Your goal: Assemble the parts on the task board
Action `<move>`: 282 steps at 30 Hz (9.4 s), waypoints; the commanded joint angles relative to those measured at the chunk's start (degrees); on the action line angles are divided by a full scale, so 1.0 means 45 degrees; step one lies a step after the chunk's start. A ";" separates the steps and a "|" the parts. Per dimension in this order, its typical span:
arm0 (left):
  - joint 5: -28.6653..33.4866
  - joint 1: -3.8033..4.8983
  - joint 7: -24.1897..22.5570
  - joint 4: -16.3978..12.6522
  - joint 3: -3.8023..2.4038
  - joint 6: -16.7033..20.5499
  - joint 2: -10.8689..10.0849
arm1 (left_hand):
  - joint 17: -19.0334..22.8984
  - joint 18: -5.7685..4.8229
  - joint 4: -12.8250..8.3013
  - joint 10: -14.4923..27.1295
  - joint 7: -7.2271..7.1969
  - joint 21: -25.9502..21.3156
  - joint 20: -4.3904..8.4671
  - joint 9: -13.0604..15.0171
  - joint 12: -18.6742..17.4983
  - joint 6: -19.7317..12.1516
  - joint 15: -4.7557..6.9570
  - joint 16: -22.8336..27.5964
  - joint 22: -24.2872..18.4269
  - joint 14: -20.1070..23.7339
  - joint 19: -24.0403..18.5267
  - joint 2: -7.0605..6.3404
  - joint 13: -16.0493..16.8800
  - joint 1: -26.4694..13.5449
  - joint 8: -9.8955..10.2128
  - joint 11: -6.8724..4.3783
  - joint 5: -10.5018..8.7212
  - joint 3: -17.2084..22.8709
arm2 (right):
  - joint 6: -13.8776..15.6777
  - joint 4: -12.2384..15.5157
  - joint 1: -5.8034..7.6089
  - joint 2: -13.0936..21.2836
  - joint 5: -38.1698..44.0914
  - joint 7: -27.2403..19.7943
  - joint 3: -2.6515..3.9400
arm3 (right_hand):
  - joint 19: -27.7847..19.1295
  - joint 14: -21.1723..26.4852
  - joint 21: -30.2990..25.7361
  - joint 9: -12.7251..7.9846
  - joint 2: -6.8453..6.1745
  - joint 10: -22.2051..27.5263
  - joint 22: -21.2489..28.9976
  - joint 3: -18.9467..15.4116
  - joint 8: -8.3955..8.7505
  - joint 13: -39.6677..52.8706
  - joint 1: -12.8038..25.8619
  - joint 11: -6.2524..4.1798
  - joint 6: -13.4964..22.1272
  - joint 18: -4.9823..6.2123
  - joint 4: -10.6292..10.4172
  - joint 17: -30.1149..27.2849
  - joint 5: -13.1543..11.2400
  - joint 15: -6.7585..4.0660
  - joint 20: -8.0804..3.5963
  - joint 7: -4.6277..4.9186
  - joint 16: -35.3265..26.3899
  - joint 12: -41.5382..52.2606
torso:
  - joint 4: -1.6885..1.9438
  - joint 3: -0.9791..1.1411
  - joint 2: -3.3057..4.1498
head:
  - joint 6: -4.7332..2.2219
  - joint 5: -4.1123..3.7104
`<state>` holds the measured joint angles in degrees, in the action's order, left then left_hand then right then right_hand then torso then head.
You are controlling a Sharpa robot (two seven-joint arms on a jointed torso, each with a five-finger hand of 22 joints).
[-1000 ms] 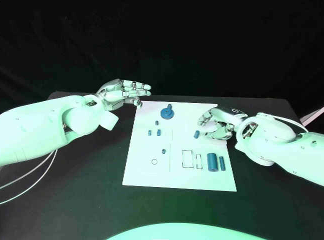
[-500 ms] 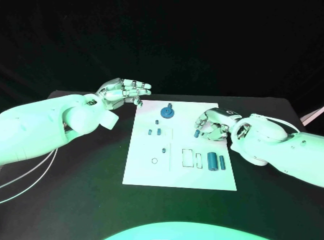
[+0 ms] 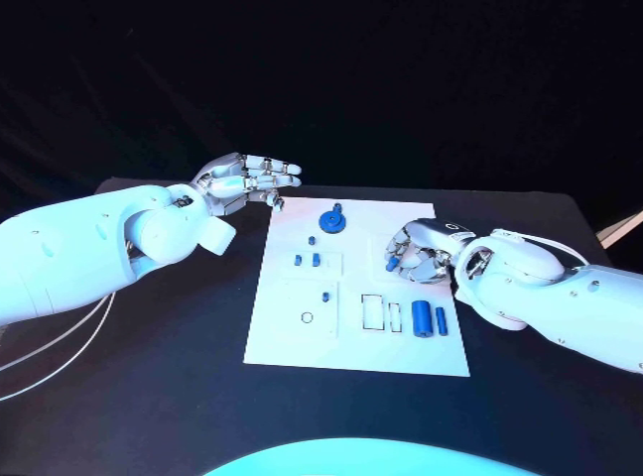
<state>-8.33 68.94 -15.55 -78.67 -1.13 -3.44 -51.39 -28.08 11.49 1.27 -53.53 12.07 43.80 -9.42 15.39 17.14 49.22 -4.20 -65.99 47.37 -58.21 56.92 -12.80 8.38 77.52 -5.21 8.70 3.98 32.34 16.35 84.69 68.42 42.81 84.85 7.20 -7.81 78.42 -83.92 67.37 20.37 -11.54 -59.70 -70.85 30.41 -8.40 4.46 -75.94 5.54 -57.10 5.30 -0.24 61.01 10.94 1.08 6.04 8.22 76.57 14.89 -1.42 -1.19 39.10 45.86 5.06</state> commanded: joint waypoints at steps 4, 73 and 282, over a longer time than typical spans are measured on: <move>0.0017 0.0005 0.0000 -0.0029 -0.0007 -0.0058 0.0018 | 0.0143 -0.0209 0.0109 0.0257 0.0088 -0.0239 -0.0009 -0.0142 0.0179 -0.0091 -0.0027 0.0109 -0.0154 0.0137 -0.0063 0.0201 -0.0131 0.0012 -0.0192 0.0019 -0.0041 -0.0282 | 0.0105 -0.0013 -0.0024 -0.0058 -0.0005 -0.0031 -0.0003 | 0.0328 -0.0168 0.0270 0.0150 -0.0056 -0.0449 -0.0210 0.0781 -0.0110 -0.0082 0.0190 -0.0110 -0.0043 -0.0039 -0.0035 0.0181 -0.0327 -0.0186 0.0005 0.0054 0.0222 0.0003 | 0.0002 0.0000 0.0005 | 0.0014 -0.0012; 0.0117 0.0003 -0.0021 0.0235 0.0001 -0.0068 0.0190 | 0.0175 -0.0205 0.0101 0.0271 0.0092 -0.0309 -0.0002 -0.0187 0.0291 -0.0091 -0.0019 0.0117 -0.0234 0.0156 -0.0007 0.0326 -0.0117 0.0146 -0.0252 0.0018 -0.0030 -0.0336 | 0.2007 0.3129 0.0194 -0.0318 -0.0639 -0.0642 0.0091 | 0.0698 -0.0288 0.0892 0.1459 0.0959 -0.2625 -0.0955 0.1904 -0.1434 0.0890 -0.0035 -0.0747 -0.0907 -0.0196 0.0600 0.0519 -0.1633 -0.0721 -0.0495 -0.0395 0.0465 0.0291 | -0.0015 0.0018 -0.0062 | 0.0001 0.0298; 0.0398 -0.0210 0.0088 0.0110 0.0175 -0.0203 -0.0015 | 0.0214 -0.0210 0.0224 0.0321 0.0079 -0.0432 -0.0015 -0.0262 0.0419 -0.0089 -0.0029 0.0118 -0.0341 0.0219 -0.0007 0.0361 -0.0120 0.0079 -0.0345 0.0012 -0.0028 -0.0491 | 0.3049 0.3858 -0.1414 0.2376 -0.3459 0.3669 -0.0429 | 0.1790 -0.0973 0.2909 0.2132 0.1394 -0.4626 -0.3085 -0.4690 -0.4439 1.5963 0.1223 -0.1155 0.0883 -0.0694 -0.3656 0.4507 0.2838 -0.1002 -0.0727 -0.0790 0.2340 1.4177 | -0.0290 -0.0085 -0.0566 | 0.0302 -0.0631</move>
<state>-6.61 68.01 -15.15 -78.12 -0.31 -4.15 -51.50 -27.69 11.49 1.28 -53.02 12.07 42.48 -9.42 14.74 18.20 49.22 -4.21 -65.99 46.38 -57.62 56.92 -11.95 8.38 78.36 -5.68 8.61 3.98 32.33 29.61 101.46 61.68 53.33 70.12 24.03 -9.81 83.41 -83.23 79.35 28.45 -7.63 -77.81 -74.25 5.48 -27.19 73.93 -70.54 1.10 -50.29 3.40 -15.97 74.01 21.45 -3.09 3.26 5.42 86.34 77.32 -2.70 -1.55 36.52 47.29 2.28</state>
